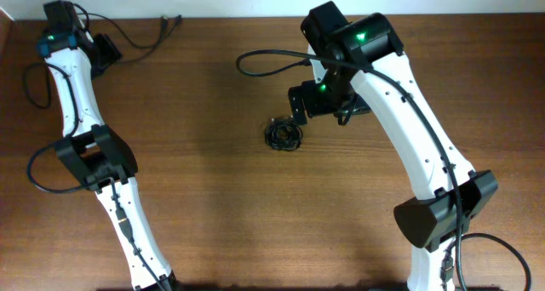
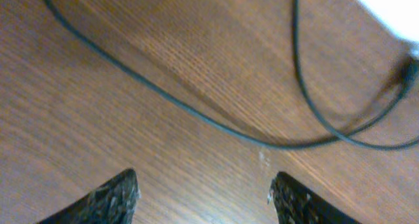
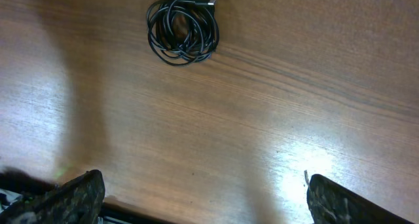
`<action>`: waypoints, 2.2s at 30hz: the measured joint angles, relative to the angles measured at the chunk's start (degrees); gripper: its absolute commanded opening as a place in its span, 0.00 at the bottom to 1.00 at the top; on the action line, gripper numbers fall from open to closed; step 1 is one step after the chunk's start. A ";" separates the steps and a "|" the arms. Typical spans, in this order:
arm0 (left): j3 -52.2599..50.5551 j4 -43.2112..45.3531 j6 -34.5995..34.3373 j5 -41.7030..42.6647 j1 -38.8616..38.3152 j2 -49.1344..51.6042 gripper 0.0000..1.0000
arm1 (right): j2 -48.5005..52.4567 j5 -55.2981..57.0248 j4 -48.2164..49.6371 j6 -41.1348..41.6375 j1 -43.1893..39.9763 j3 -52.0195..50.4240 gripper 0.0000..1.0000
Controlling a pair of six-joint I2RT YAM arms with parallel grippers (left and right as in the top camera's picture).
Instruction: Untangle cables
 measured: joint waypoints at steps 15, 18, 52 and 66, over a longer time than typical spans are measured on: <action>3.15 -32.44 5.01 26.32 -12.98 -41.24 0.99 | -39.39 1.75 -1.49 1.29 -4.76 -5.88 0.98; 2.91 -32.52 6.32 26.12 -16.63 -46.77 0.99 | -45.05 1.79 -1.49 1.29 -4.76 -13.57 0.98; -95.97 -10.93 -4.87 6.91 -30.16 -81.09 0.99 | 7.17 -10.34 25.99 11.69 -0.90 -24.70 0.57; -95.97 -10.27 -4.87 6.91 -30.16 -80.30 0.99 | 9.70 -5.62 33.29 19.28 0.20 -29.31 0.43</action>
